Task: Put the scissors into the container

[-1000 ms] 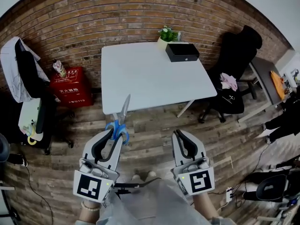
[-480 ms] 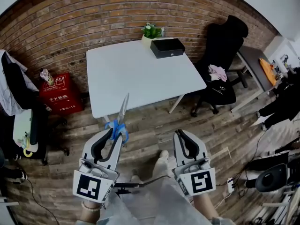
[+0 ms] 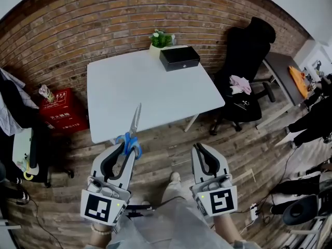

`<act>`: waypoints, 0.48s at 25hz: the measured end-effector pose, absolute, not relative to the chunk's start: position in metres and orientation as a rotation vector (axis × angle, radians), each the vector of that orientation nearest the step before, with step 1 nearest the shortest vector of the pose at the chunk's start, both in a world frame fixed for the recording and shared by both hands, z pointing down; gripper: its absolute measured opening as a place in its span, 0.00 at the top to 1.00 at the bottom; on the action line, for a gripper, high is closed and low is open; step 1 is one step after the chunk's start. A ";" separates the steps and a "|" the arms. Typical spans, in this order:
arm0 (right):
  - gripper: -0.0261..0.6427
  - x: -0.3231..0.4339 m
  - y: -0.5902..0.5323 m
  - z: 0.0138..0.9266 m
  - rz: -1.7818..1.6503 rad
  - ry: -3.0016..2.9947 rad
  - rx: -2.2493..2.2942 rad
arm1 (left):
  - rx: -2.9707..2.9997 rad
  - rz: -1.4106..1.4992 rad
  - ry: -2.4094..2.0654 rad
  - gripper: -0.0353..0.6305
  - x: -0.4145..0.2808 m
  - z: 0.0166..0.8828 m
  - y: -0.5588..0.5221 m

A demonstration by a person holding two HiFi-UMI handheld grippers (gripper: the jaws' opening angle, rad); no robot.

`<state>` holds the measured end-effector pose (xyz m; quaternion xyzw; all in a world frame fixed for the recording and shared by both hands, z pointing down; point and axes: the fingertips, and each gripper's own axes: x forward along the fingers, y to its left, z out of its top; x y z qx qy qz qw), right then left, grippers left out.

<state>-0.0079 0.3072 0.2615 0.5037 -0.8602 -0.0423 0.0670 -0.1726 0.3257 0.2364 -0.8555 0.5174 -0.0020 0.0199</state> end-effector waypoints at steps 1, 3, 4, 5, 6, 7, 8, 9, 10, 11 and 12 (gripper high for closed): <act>0.88 -0.002 0.298 0.261 -0.126 -2.594 1.515 | -2.654 -0.006 1.610 0.80 -0.166 0.236 0.317; 0.88 0.013 0.279 0.262 -0.121 -2.595 1.507 | -2.655 -0.009 1.618 0.80 -0.152 0.235 0.298; 0.88 0.021 0.270 0.263 -0.117 -2.592 1.502 | -2.654 -0.011 1.621 0.80 -0.144 0.235 0.289; 0.88 0.029 0.260 0.264 -0.112 -2.590 1.497 | -2.653 -0.012 1.624 0.80 -0.136 0.235 0.280; 0.88 0.037 0.251 0.265 -0.109 -2.589 1.492 | -2.651 -0.014 1.628 0.80 -0.128 0.235 0.271; 0.88 0.045 0.242 0.265 -0.107 -2.592 1.488 | -2.650 -0.016 1.632 0.80 -0.120 0.234 0.263; 0.88 0.053 0.233 0.264 -0.108 -2.598 1.485 | -2.648 -0.018 1.637 0.80 -0.113 0.233 0.254; 0.88 0.060 0.223 0.263 -0.111 -2.607 1.485 | -2.646 -0.018 1.644 0.80 -0.105 0.232 0.246; 0.88 0.068 0.213 0.261 -0.114 -2.617 1.484 | -2.644 -0.017 1.652 0.80 -0.097 0.232 0.237; 0.88 0.075 0.203 0.260 -0.118 -2.622 1.477 | -2.640 -0.015 1.661 0.80 -0.089 0.231 0.228; 0.88 0.082 0.194 0.259 -0.126 -2.628 1.465 | -2.635 -0.014 1.672 0.80 -0.082 0.231 0.219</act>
